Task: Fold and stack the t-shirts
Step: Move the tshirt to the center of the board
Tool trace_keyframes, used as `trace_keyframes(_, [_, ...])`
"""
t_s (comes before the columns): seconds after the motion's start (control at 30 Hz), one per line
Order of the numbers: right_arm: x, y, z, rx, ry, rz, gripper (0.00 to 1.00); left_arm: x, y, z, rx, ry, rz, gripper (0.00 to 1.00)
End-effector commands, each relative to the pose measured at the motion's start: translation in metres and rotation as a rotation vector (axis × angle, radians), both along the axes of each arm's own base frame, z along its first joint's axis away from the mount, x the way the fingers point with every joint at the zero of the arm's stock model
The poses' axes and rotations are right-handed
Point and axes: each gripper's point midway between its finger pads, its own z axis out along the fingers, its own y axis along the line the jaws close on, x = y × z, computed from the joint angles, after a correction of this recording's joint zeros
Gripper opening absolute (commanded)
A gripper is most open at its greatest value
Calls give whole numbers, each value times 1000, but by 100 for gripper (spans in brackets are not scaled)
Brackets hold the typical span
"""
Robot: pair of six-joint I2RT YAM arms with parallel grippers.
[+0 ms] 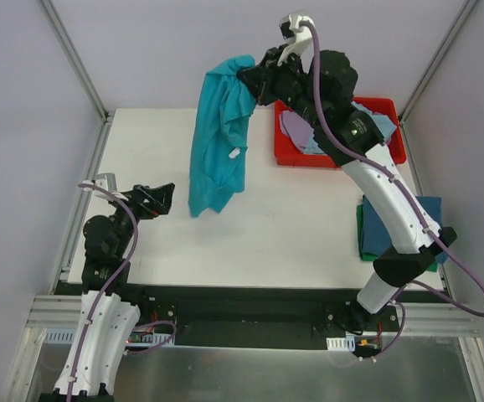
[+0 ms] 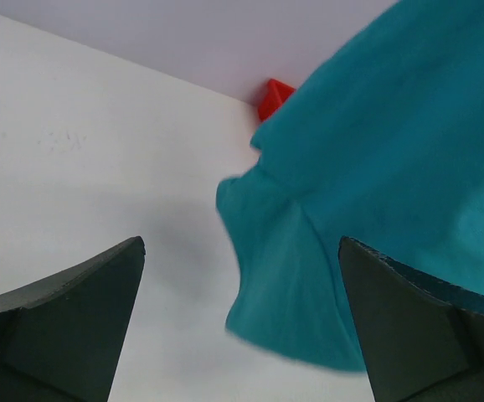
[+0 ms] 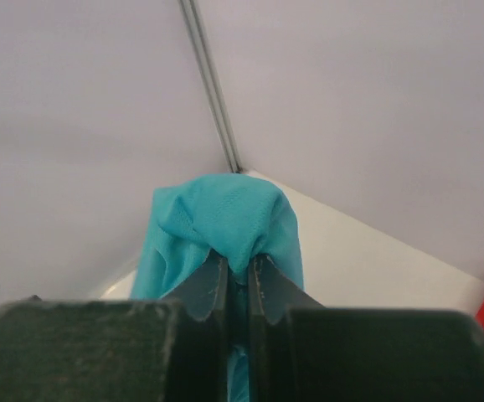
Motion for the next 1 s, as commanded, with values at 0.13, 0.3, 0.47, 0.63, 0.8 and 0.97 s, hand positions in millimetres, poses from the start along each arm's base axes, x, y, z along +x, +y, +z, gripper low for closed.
trace_keyframes(0.13, [20, -78, -155, -136, 186, -356, 8, 7, 41, -14, -76, 28, 249, 99])
trace_keyframes(0.3, [-3, -169, -311, -233, 441, -554, 53, 11, 36, -38, -97, 123, 233, 99])
trace_keyframes(0.47, [-29, -196, -331, -193, 474, -576, 96, 13, 22, -87, -148, 327, 184, 99])
trace_keyframes(0.63, [-53, -190, -344, -252, 501, -480, 96, 16, 14, -134, -184, 539, 180, 99])
trace_keyframes(0.8, [-76, -181, -381, -289, 609, -424, 96, 27, 3, -155, -166, 682, 126, 99])
trace_keyframes(0.97, [-92, -185, -412, -272, 698, -457, 96, 48, -3, -172, -162, 803, 105, 96])
